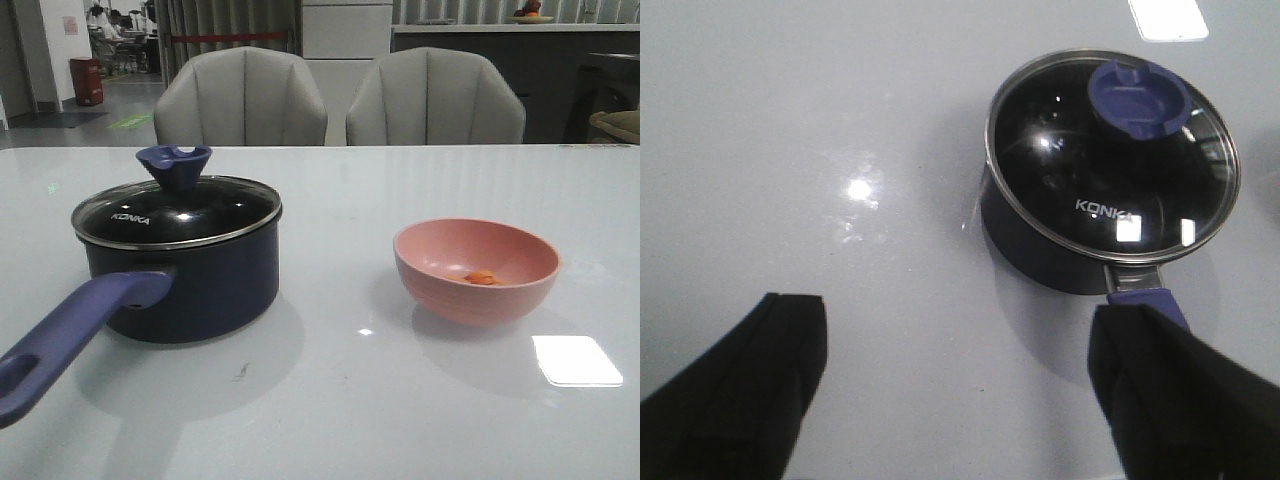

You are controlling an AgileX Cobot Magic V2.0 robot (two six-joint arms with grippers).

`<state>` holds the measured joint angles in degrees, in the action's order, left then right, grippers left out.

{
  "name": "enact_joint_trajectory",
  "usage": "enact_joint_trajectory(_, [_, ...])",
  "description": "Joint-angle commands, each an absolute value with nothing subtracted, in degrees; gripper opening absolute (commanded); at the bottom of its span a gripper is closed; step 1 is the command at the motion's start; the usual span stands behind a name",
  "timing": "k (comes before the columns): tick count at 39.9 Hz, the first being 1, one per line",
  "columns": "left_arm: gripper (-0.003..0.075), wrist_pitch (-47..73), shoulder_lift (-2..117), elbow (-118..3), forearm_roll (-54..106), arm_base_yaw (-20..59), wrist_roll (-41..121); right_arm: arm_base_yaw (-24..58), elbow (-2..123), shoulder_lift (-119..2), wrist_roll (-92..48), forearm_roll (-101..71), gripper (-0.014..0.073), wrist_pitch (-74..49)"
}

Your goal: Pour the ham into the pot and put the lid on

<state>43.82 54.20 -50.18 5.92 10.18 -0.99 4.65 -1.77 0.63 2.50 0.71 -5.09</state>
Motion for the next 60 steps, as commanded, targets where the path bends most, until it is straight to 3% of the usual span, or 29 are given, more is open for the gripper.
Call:
enact_joint_trajectory(1, [0.0586, 42.0, 60.6, -56.7, 7.3, 12.3, -0.9, 4.4, -1.2, 1.7, 2.5, 0.9, 0.0148, 0.0])
enact_joint_trajectory(19, [0.0586, 56.1, 88.7, -87.2, 1.2, 21.2, -5.6, 4.4, -1.2, 1.7, 2.5, 0.9, 0.0148, 0.0])
enact_joint_trajectory(32, [0.0586, 65.5, 102.0, -100.3, -2.9, 25.5, -11.3, 4.4, -1.2, 1.7, 2.5, 0.9, 0.0148, 0.0])
enact_joint_trajectory(40, [0.0586, 69.8, 106.3, -104.2, -2.6, 25.7, -12.2, 4.4, -1.2, 1.7, 2.5, 0.9, 0.0148, 0.0])
enact_joint_trajectory(60, [0.0586, 67.7, 108.6, -104.2, -0.5, 25.7, -14.3, 4.4, -1.2, 1.7, 2.5, 0.9, 0.0148, 0.0])
